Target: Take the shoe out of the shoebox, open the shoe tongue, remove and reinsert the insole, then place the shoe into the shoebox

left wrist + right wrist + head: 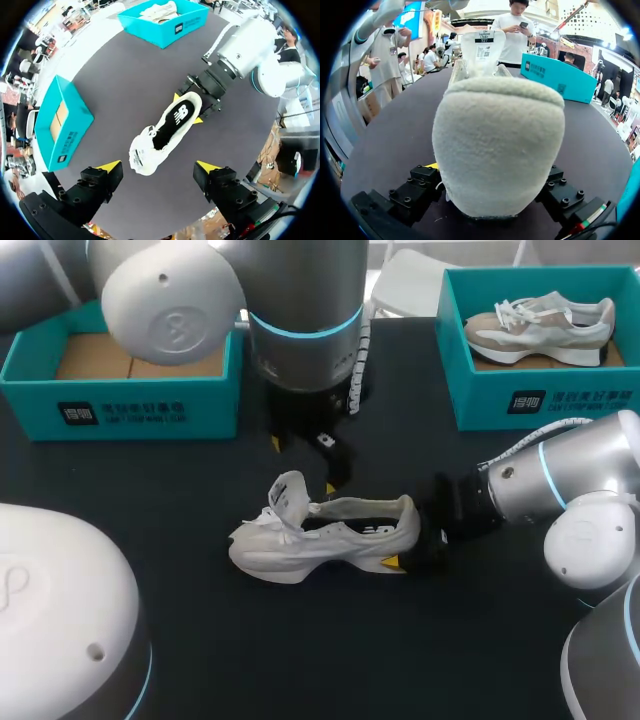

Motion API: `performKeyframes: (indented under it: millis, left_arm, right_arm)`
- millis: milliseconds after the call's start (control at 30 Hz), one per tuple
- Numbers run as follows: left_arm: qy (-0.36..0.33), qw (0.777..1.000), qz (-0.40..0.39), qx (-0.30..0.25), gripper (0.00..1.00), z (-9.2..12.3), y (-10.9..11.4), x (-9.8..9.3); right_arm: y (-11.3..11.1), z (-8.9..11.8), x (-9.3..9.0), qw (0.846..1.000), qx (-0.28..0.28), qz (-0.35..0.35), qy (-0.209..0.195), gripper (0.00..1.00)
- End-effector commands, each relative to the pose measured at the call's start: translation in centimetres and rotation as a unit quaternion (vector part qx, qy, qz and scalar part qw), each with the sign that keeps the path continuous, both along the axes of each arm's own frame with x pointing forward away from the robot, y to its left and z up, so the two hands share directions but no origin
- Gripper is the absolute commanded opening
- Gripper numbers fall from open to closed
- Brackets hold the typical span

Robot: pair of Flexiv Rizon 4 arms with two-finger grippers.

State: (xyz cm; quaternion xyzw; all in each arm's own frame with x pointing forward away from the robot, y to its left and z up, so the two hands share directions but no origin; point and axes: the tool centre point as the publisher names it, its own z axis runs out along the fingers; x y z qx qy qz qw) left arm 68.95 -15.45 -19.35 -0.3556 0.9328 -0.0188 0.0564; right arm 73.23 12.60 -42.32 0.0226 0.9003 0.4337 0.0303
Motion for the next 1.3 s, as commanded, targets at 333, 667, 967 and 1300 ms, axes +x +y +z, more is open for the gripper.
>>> performKeyframes:
  millis: [333,667,967,1300]
  left_arm:
    - [0.066,0.917,-0.395,0.002,0.0,-0.3,-1.5,-0.6]
    - [0.068,0.913,-0.401,-0.009,0.0,-1.6,-1.8,-0.5]
    - [0.036,0.909,-0.413,-0.031,0.0,-6.6,-4.4,-0.1]
    - [0.04,0.905,-0.423,-0.011,0.0,-11.6,-6.3,1.9]
  right_arm:
    - [-0.1,-0.2,0.0,1.0,-0.003,0.0,0.0,0.0]
    - [-0.1,-0.2,0.0,1.0,-0.003,0.0,0.0,0.0]
    - [-0.1,-0.2,0.0,1.0,-0.003,0.0,0.0,0.0]
    - [-0.1,-0.2,0.0,1.0,-0.003,0.0,0.0,0.0]
